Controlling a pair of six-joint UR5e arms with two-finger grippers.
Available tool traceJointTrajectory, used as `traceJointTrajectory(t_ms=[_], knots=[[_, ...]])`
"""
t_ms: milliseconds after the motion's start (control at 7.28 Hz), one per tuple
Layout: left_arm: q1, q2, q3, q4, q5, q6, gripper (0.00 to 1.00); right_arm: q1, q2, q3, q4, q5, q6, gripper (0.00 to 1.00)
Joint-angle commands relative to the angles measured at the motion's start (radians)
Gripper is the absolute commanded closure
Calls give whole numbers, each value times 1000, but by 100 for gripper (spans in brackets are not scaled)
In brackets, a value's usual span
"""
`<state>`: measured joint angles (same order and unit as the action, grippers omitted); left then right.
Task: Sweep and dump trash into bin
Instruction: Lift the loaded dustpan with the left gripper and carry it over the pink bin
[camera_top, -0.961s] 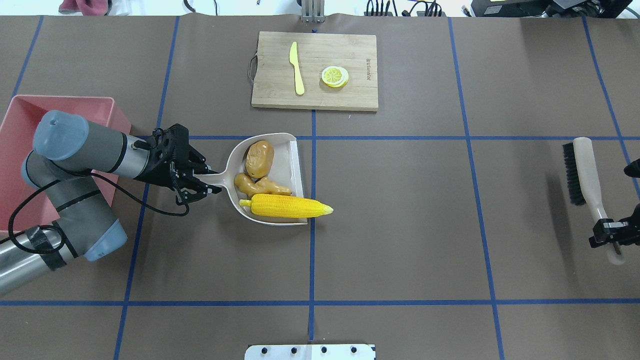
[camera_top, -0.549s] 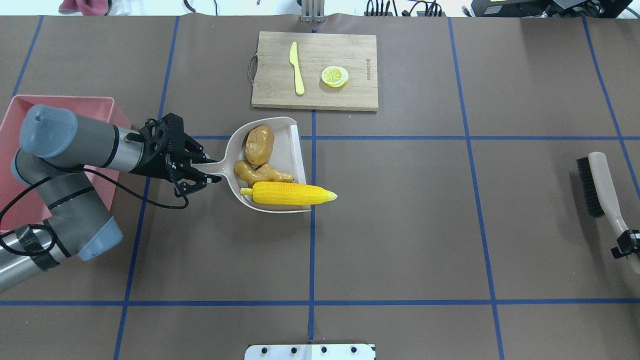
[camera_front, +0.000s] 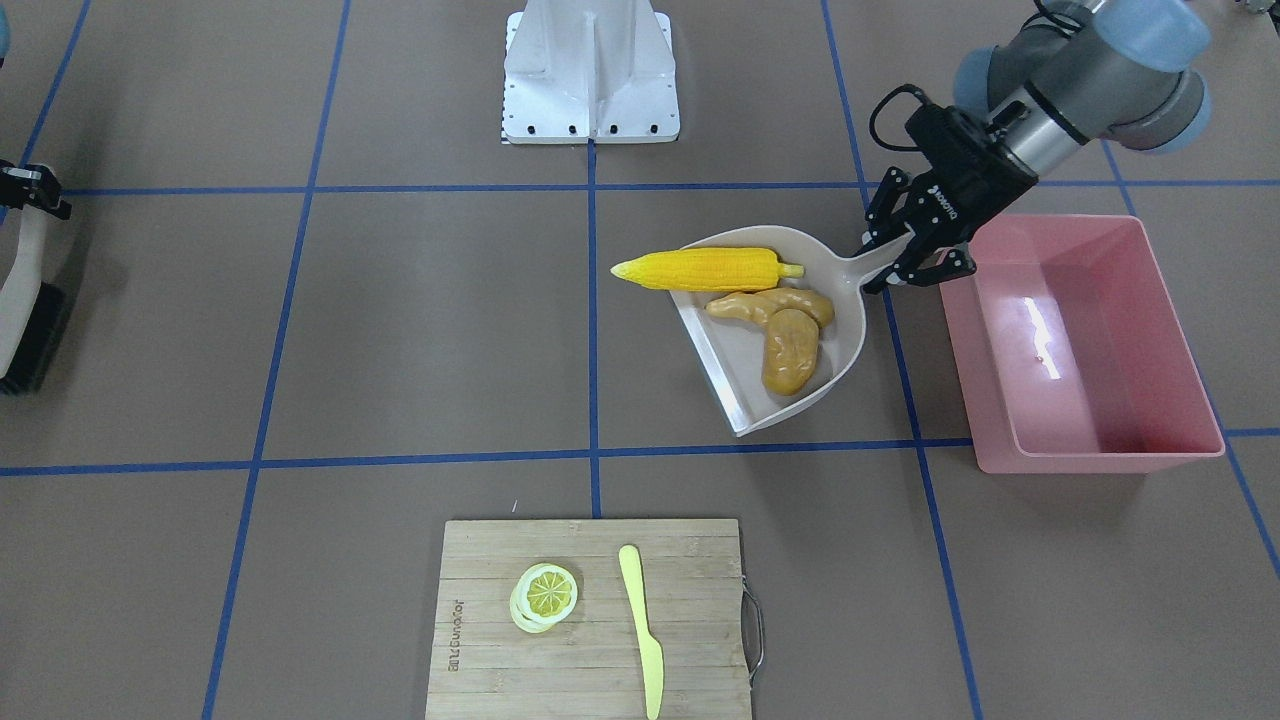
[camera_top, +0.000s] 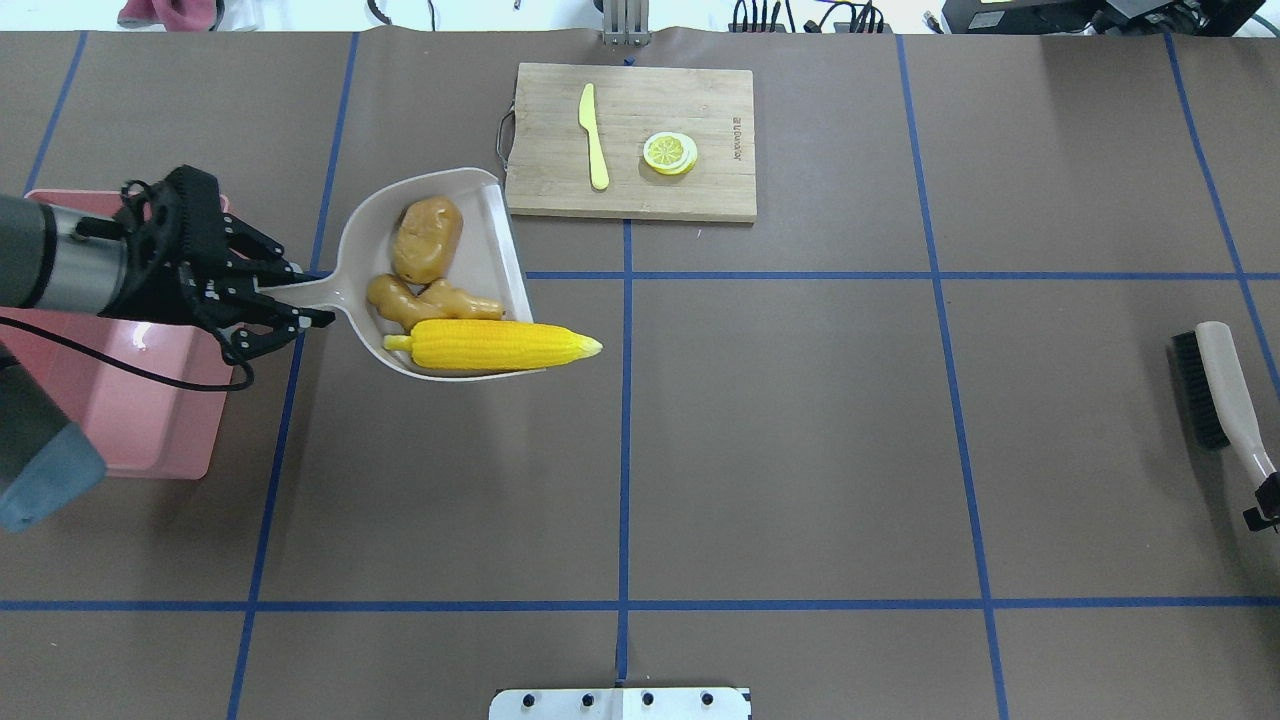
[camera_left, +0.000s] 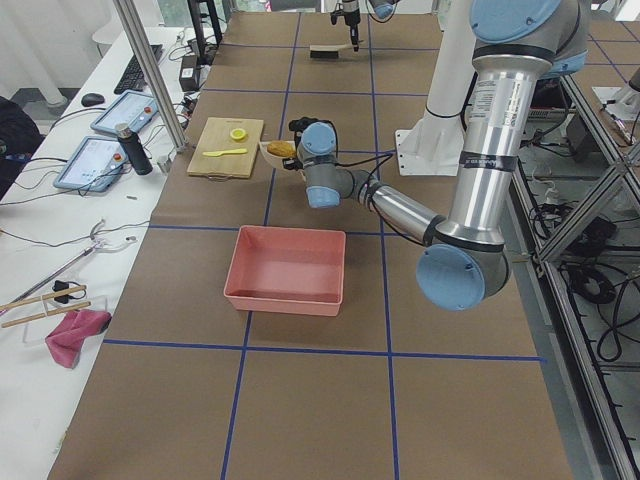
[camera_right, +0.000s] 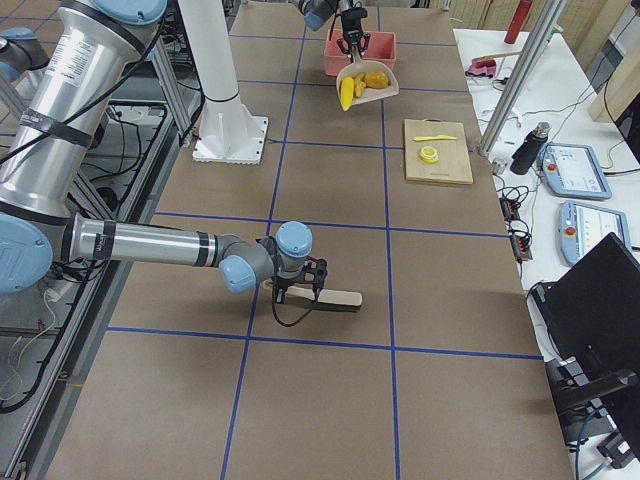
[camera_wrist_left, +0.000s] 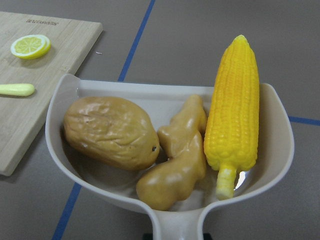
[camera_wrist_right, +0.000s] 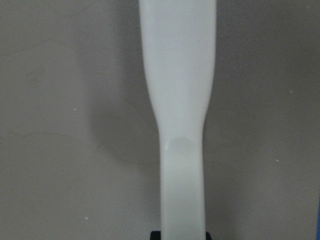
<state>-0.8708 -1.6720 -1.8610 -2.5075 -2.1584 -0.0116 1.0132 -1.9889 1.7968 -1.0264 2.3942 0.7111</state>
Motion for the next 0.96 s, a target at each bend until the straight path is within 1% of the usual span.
traceJointTrajectory(t_ms=[0, 137, 275, 412, 549, 687, 824], knots=[[-88, 141, -66, 13, -50, 126, 100, -1, 1, -13, 0, 0, 1, 77], [-146, 182, -64, 15, -101, 133, 100, -1, 1, -13, 0, 0, 1, 68], [-205, 245, -66, 10, -156, 162, 100, -1, 1, -14, 0, 0, 1, 46], [-270, 305, -63, 12, -222, 241, 100, 4, 2, -14, -4, 0, 2, 16], [-336, 366, -55, 10, -271, 270, 100, 24, 1, -13, -7, 3, 2, 0], [-411, 414, -29, 12, -334, 324, 100, 69, 5, -5, -11, 32, 2, 0], [-522, 422, 55, 15, -395, 420, 100, 112, 10, 1, -12, 60, 1, 0]])
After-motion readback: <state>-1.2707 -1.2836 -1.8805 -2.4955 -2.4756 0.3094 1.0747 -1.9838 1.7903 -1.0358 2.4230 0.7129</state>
